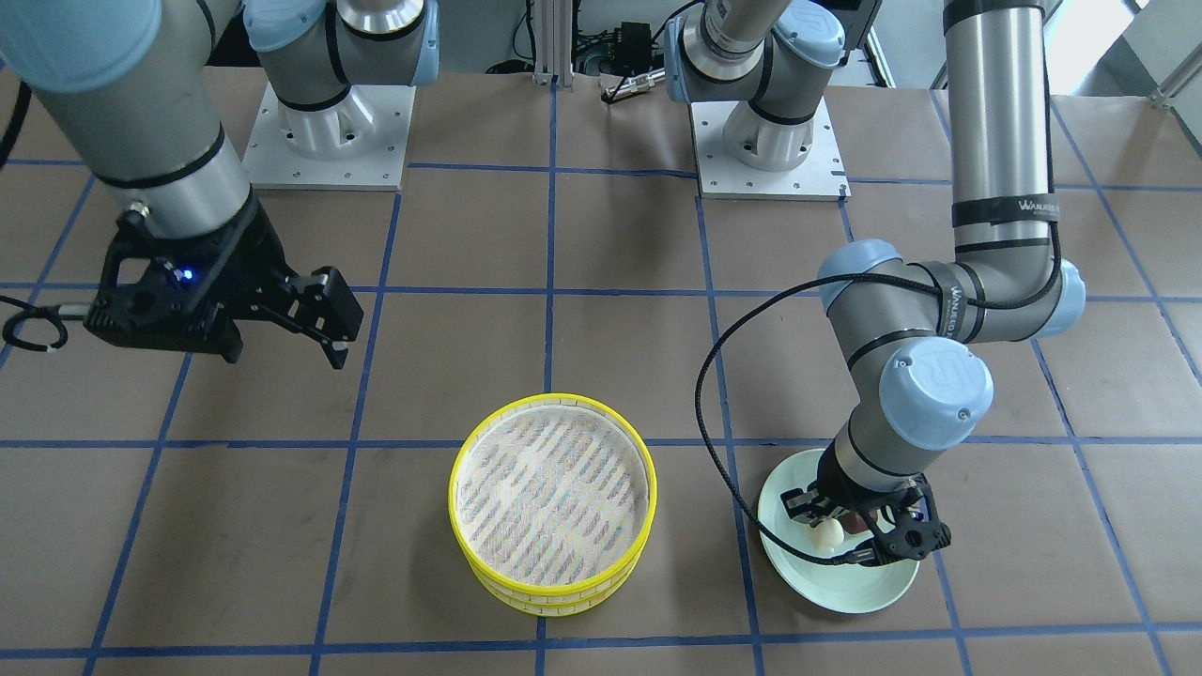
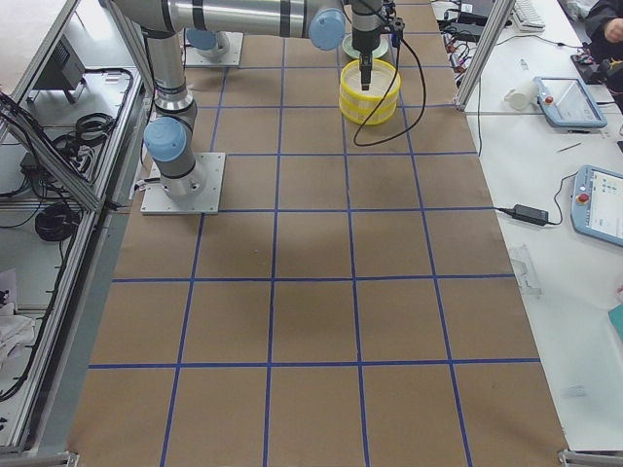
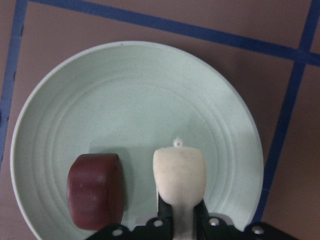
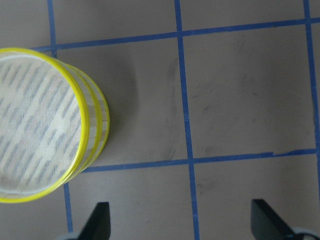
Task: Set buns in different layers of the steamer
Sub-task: 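Grasp the top steamer tier rim with the right gripper and lift it off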
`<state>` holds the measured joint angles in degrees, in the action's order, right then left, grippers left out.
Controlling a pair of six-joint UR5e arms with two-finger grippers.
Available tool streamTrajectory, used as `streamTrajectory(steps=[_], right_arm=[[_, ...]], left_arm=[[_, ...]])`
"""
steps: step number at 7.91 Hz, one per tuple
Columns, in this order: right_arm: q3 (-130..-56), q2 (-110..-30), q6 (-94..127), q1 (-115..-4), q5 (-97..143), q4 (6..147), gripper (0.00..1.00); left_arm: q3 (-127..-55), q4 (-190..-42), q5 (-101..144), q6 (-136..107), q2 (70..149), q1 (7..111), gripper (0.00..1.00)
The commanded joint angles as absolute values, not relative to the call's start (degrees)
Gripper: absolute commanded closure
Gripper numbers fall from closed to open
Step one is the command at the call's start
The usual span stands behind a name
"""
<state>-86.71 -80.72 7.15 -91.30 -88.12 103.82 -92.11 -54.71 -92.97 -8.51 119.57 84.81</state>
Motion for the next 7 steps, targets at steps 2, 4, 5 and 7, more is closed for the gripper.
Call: streamTrajectory(steps=[2, 4, 5, 7], right_arm=[[-86.75, -71.56, 18.17, -96.49, -87.98, 115.1, 0.0], [-86.75, -67.34, 20.91, -98.87, -87.98, 119.84, 0.0], [-86.75, -66.37, 21.7, -99.22, -87.89, 120.4, 0.0], [-87.01, -64.17, 23.11, -100.89, -87.89, 121.46, 0.0]], left_arm=[[-91.49, -60.27, -93.43, -7.91, 113.31, 84.81, 0.97], [-91.23, -66.85, -94.82, -7.91, 107.16, 84.64, 0.99], [-91.23, -68.54, -97.1, -8.17, 106.01, 84.55, 0.99], [-91.05, -74.94, -97.3, -8.26, 102.14, 84.64, 1.0]])
